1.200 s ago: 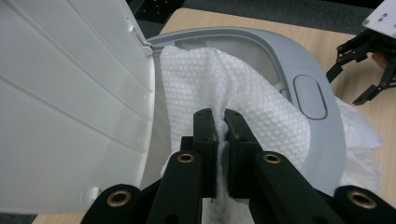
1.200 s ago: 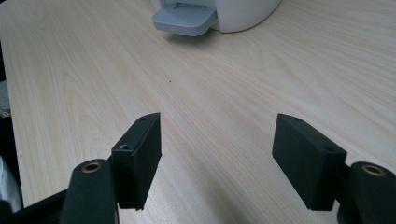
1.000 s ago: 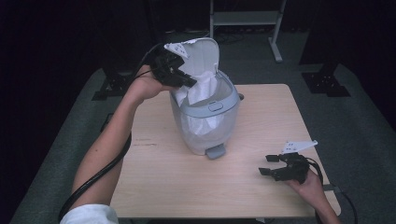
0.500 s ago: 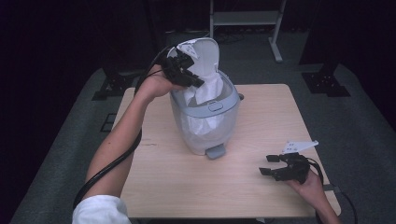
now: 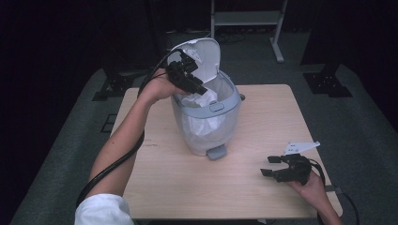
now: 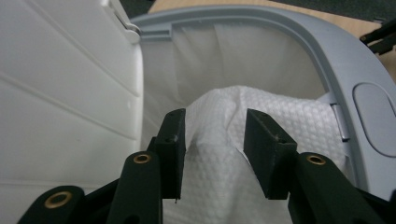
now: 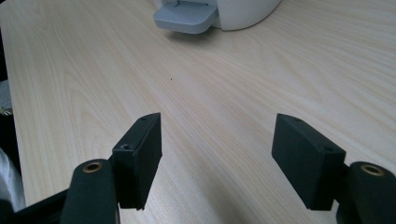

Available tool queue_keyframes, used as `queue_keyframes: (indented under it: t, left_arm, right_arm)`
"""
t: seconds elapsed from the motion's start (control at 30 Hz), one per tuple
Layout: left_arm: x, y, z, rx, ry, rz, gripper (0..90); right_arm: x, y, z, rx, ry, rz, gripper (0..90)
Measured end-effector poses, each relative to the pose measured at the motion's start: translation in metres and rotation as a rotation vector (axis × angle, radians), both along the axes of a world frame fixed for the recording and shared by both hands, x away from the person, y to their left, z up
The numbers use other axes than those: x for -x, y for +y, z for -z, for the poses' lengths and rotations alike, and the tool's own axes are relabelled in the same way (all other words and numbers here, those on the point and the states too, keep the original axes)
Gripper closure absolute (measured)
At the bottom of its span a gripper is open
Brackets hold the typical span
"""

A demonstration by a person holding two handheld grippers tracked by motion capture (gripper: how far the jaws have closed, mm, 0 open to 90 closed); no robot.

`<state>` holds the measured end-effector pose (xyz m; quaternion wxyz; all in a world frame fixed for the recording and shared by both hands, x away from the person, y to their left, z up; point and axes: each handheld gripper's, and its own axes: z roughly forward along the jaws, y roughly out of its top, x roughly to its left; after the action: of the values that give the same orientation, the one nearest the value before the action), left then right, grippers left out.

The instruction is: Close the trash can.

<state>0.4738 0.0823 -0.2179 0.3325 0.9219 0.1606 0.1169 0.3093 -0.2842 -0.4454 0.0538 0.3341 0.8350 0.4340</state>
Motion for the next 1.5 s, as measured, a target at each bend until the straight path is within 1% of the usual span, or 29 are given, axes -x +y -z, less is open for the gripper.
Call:
queue_keyframes:
  t: [0.17, 0.2, 0.23, 0.3, 0.4, 0.6, 0.67, 0.83, 1.0, 1.07, 1.13, 1.23, 1.33, 1.4, 1.5]
  left_arm:
    - [0.001, 0.005, -0.006, 0.022, -0.003, 0.001, 53.6]
    - [0.002, 0.006, -0.008, 0.029, -0.014, -0.006, 52.9]
    - [0.002, 0.009, -0.01, 0.047, -0.015, -0.012, 52.8]
    - [0.002, 0.013, -0.013, 0.066, -0.017, -0.017, 51.5]
    - [0.004, 0.018, -0.016, 0.072, -0.021, -0.018, 51.0]
    - [0.007, 0.032, -0.015, 0.095, -0.014, -0.027, 52.9]
    - [0.008, 0.038, -0.016, 0.109, -0.006, -0.03, 54.6]
    - [0.013, 0.053, -0.019, 0.131, -0.009, -0.034, 59.2]
    - [0.018, 0.069, -0.02, 0.143, -0.009, -0.034, 62.8]
    - [0.019, 0.075, -0.02, 0.141, -0.01, -0.038, 64.1]
    - [0.02, 0.082, -0.019, 0.151, -0.009, -0.048, 67.0]
    - [0.019, 0.091, -0.019, 0.16, -0.012, -0.057, 70.6]
    - [0.019, 0.1, -0.019, 0.157, -0.018, -0.058, 76.3]
    - [0.018, 0.105, -0.019, 0.163, -0.024, -0.064, 79.9]
    - [0.014, 0.113, -0.018, 0.161, -0.02, -0.077, 81.1]
  right_arm:
    - [0.001, 0.0, 0.001, 0.001, 0.0, -0.001, 32.2]
    - [0.001, 0.0, 0.001, 0.002, 0.002, 0.0, 32.1]
    - [0.001, 0.0, 0.001, 0.004, 0.003, 0.0, 32.2]
    - [0.001, 0.0, 0.002, 0.005, 0.008, -0.001, 32.2]
    - [0.0, 0.002, 0.003, 0.009, 0.01, -0.005, 32.2]
    - [-0.001, 0.005, 0.004, 0.015, 0.016, -0.008, 32.2]
    - [-0.001, 0.005, 0.005, 0.014, 0.017, -0.007, 32.1]
    - [-0.002, 0.005, 0.005, 0.015, 0.022, 0.002, 32.2]
    - [-0.002, 0.005, 0.006, 0.015, 0.026, 0.01, 32.2]
    - [-0.003, 0.005, 0.007, 0.018, 0.025, 0.011, 32.2]
    - [-0.003, 0.005, 0.007, 0.021, 0.027, 0.014, 32.1]
    - [-0.003, 0.006, 0.008, 0.024, 0.031, 0.016, 32.2]
    - [-0.004, 0.006, 0.009, 0.023, 0.036, 0.019, 32.1]
    - [-0.004, 0.006, 0.009, 0.024, 0.037, 0.021, 32.1]
    - [-0.005, 0.006, 0.01, 0.023, 0.037, 0.022, 32.1]
